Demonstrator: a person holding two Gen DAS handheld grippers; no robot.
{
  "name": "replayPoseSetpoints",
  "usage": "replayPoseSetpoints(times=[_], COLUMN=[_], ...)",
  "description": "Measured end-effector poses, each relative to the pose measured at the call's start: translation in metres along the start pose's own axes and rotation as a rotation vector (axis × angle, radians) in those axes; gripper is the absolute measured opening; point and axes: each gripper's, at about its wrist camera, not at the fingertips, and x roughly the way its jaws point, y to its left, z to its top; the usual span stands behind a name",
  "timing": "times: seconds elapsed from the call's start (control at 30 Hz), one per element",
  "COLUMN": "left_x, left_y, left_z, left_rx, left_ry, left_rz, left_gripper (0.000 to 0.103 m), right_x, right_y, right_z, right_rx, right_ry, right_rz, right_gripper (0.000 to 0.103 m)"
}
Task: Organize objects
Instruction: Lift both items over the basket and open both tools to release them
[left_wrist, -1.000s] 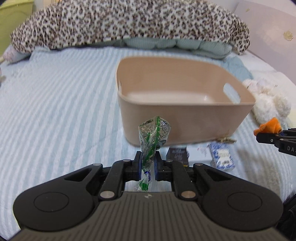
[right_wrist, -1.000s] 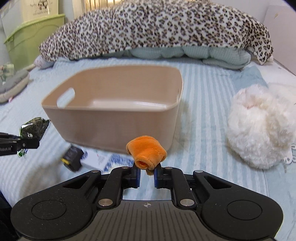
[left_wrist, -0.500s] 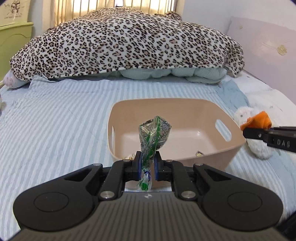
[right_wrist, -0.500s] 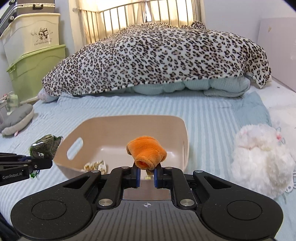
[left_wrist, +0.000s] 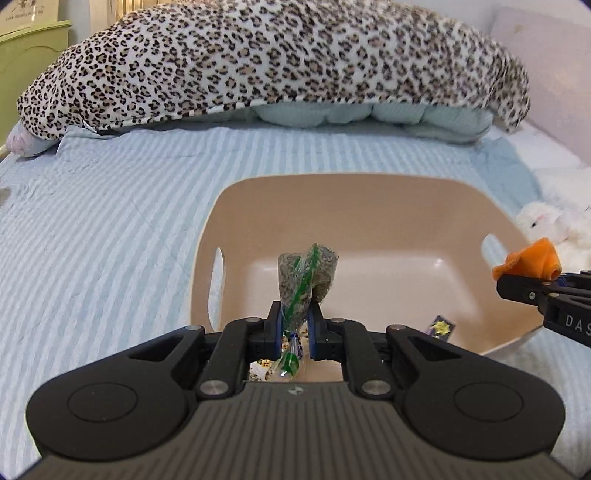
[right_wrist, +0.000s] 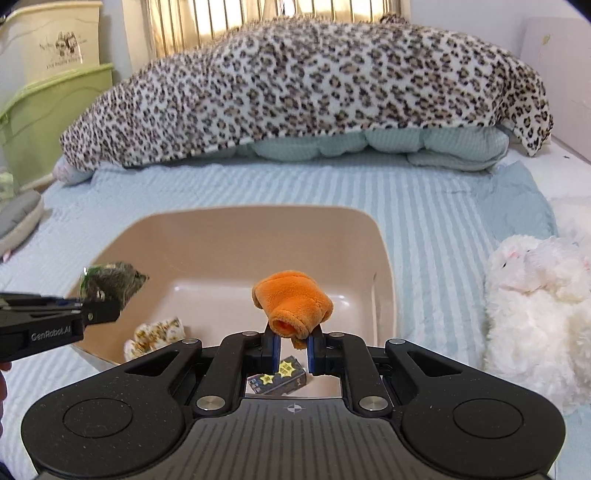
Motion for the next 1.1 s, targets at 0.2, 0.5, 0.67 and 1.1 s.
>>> replayPoseSetpoints(times=[0.2,0.5,0.67,1.1], left_x=[0.02,-0.002,-0.042,-0.095], left_y=[-0.004,-0.005,-0.007,-0.009], left_z=[-0.002,-0.001,0.003,-0.04], left_rx=[0.025,0.027,0.039,0.074], left_ry=[0.042,0.035,-0.046,-0.042], left_rz=[0.022,0.009,0.012,0.023], left_gripper=[0.014,0.064,0.078,0.091], right_x=[0.02,0.006,-0.025,-0.087], right_y=[0.006,0.016,0.021,0.021], right_z=[-0.005,-0.003,0.001,-0.025], right_rx=[-0.036,-0.083,-0.101,-0.098], right_ry=[0.05,0.024,-0.031,-0.052], right_rz=[-0.008,-0.028,-0.028,-0.006], right_gripper=[0.013,0.05,0.072,0.103])
